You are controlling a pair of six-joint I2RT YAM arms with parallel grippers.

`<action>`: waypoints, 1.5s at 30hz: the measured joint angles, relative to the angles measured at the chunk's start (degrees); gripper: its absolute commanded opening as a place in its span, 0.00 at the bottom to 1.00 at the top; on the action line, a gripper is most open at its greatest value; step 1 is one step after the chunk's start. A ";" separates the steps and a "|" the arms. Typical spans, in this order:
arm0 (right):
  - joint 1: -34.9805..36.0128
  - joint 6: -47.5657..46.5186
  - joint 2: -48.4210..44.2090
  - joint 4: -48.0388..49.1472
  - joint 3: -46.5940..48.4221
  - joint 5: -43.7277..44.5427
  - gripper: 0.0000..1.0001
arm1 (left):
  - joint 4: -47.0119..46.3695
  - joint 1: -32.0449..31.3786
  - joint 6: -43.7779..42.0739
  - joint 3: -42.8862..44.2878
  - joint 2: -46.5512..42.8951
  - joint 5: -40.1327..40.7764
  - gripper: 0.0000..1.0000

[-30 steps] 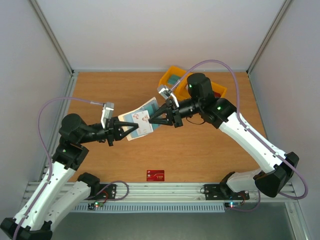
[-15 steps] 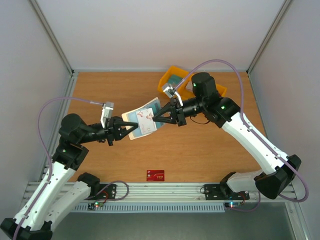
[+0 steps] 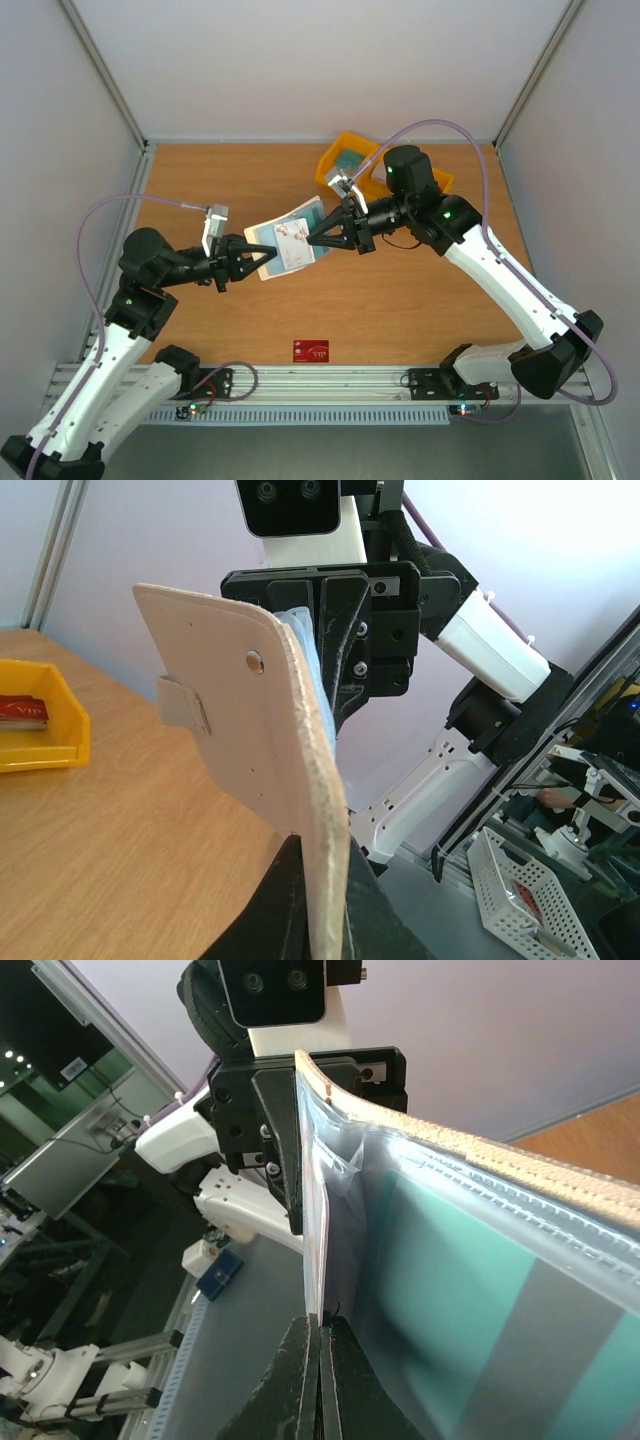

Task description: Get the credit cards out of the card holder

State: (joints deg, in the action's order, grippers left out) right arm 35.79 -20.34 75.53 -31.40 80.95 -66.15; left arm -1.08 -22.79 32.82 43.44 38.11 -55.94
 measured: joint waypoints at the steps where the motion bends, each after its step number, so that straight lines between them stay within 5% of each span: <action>1: -0.07 -0.11 0.00 0.00 0.00 -0.17 0.01 | -0.04 0.00 0.00 -0.02 0.00 0.00 0.00; 14: -0.50 1.09 -0.11 0.72 -0.42 -1.01 0.07 | -0.96 0.02 -0.02 -0.17 -0.37 -0.22 0.00; 22: -0.37 2.80 -0.09 2.36 -0.87 -1.11 0.26 | -2.05 0.02 0.00 -0.20 -0.37 -0.22 0.00; 45: 2.75 3.21 1.66 2.71 -1.18 -1.18 0.06 | -2.49 0.02 0.24 -1.29 -0.70 1.07 0.00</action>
State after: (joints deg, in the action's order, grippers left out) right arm 38.54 -17.12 77.19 -28.69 79.77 -67.33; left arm -3.57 -22.76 33.06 42.15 37.41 -54.87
